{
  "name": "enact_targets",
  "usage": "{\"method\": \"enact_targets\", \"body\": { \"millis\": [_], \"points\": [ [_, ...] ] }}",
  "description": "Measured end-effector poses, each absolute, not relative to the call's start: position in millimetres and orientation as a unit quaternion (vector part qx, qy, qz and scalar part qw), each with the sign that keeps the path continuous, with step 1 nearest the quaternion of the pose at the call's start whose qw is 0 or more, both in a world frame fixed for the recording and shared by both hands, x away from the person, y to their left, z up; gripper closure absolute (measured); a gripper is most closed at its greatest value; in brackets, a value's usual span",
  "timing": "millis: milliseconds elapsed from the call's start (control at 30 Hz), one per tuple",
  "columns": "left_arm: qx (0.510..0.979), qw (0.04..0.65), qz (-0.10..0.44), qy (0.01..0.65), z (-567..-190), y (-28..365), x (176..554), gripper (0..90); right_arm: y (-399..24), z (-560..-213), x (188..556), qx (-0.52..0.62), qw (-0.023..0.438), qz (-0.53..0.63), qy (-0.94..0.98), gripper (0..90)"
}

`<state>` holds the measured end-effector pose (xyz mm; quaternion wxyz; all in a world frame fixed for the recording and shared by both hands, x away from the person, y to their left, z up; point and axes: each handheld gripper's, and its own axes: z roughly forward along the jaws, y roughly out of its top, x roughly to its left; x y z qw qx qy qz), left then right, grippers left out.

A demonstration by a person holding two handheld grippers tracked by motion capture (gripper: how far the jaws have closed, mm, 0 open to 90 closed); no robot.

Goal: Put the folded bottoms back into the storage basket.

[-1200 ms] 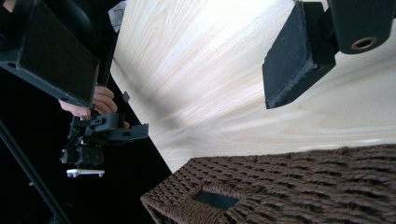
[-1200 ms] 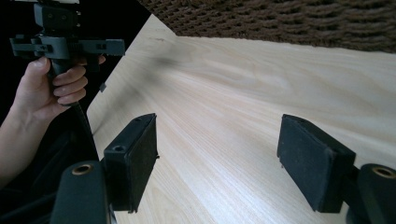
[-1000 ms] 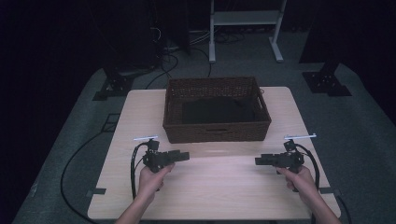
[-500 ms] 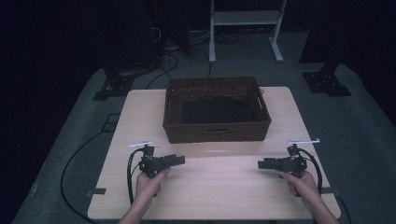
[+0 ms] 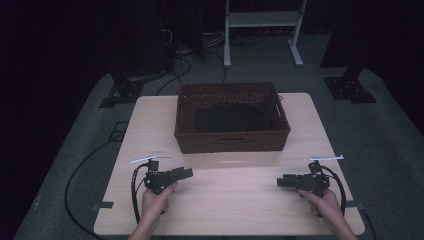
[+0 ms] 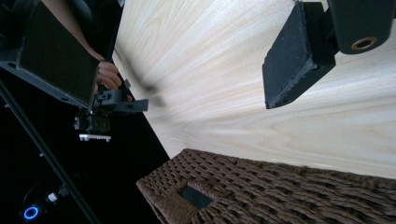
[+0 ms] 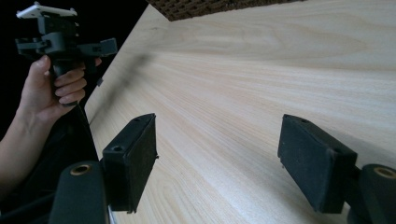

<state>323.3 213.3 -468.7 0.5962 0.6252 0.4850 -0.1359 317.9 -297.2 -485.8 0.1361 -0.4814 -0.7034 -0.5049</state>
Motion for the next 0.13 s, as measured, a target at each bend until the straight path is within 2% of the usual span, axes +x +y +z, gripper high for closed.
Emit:
{"method": "enact_targets", "body": {
  "millis": [133],
  "points": [
    [0.618,0.603,-0.131,0.486,-468.5,214.8,323.6,9.8,-297.3,-487.2,314.6,-0.476,0.131,-0.515,-0.701,27.4]
  ]
}}
